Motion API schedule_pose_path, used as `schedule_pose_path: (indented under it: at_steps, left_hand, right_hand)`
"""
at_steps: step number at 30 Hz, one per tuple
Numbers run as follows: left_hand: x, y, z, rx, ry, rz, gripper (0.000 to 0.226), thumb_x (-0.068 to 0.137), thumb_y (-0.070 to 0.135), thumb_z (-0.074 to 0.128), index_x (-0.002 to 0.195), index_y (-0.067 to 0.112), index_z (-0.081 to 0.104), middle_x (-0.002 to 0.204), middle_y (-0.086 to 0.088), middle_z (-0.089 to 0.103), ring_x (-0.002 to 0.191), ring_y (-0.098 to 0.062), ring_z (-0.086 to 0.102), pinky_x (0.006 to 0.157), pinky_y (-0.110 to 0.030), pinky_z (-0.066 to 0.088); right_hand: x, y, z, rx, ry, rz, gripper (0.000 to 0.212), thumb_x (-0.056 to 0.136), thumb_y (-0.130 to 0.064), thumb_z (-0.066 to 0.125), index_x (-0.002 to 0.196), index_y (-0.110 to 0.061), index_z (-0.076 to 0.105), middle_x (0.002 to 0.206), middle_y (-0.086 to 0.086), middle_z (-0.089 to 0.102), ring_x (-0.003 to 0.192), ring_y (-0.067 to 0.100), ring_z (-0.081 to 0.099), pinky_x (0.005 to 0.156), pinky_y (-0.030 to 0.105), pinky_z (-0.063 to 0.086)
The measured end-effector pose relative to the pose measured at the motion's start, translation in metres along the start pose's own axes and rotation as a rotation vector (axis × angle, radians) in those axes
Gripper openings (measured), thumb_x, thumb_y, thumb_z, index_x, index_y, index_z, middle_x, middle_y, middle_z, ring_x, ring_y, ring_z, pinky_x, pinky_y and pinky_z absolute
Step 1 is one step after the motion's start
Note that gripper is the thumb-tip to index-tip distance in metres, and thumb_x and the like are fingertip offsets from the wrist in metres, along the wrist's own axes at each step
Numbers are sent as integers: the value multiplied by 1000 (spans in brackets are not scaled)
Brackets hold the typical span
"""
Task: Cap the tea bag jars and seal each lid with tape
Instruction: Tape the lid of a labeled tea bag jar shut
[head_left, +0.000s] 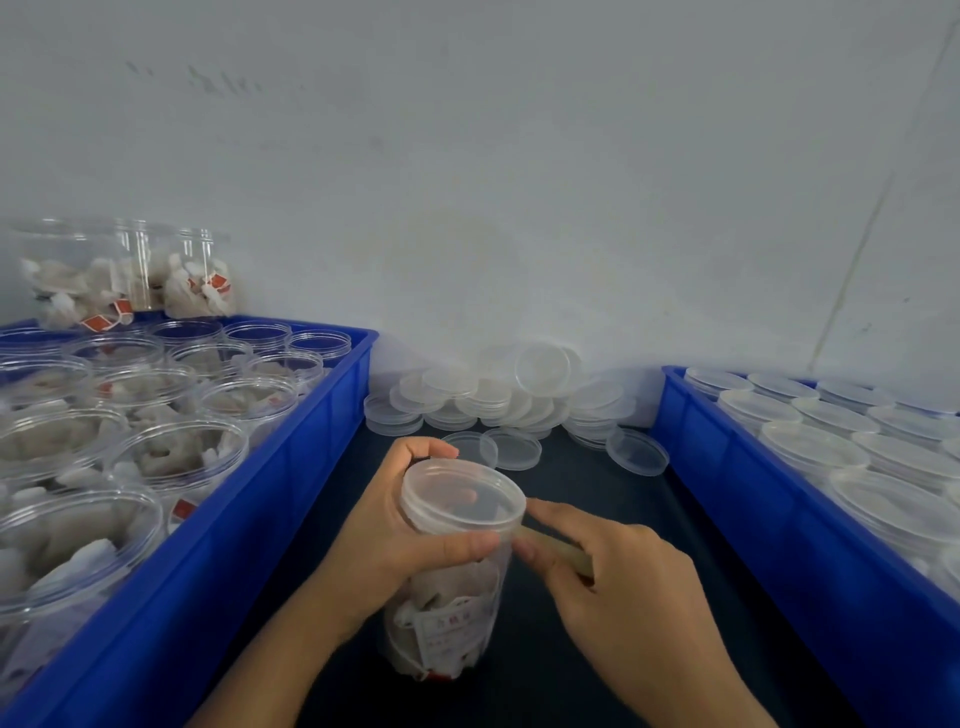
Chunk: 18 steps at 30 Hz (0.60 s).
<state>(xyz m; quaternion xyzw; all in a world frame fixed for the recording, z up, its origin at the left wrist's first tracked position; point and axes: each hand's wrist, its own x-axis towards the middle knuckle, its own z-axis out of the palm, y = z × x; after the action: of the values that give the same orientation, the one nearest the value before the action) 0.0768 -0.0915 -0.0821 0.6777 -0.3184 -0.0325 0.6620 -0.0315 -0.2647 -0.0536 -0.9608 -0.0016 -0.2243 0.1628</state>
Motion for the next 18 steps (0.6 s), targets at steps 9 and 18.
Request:
schedule_pose_path:
  at_steps: [9, 18]
  left_hand:
    - [0, -6, -1, -277, -39, -148, 98, 31, 46, 92, 121, 27, 56, 118, -11, 64, 102, -26, 68, 80, -33, 57]
    - [2, -11, 2, -403, -95, -256, 111, 31, 54, 93, 128, 20, 50, 107, -7, 72, 95, -26, 71, 71, -30, 58]
  right_hand:
    - [2, 2, -15, 4, -34, -20, 83, 63, -72, -5, 121, -47, 49, 67, -17, 54, 67, -4, 53, 59, 13, 40]
    - [2, 1, -13, 10, 65, -19, 73, 73, -72, 7, 130, -50, 46, 101, -28, 63, 88, -8, 56, 73, 8, 40]
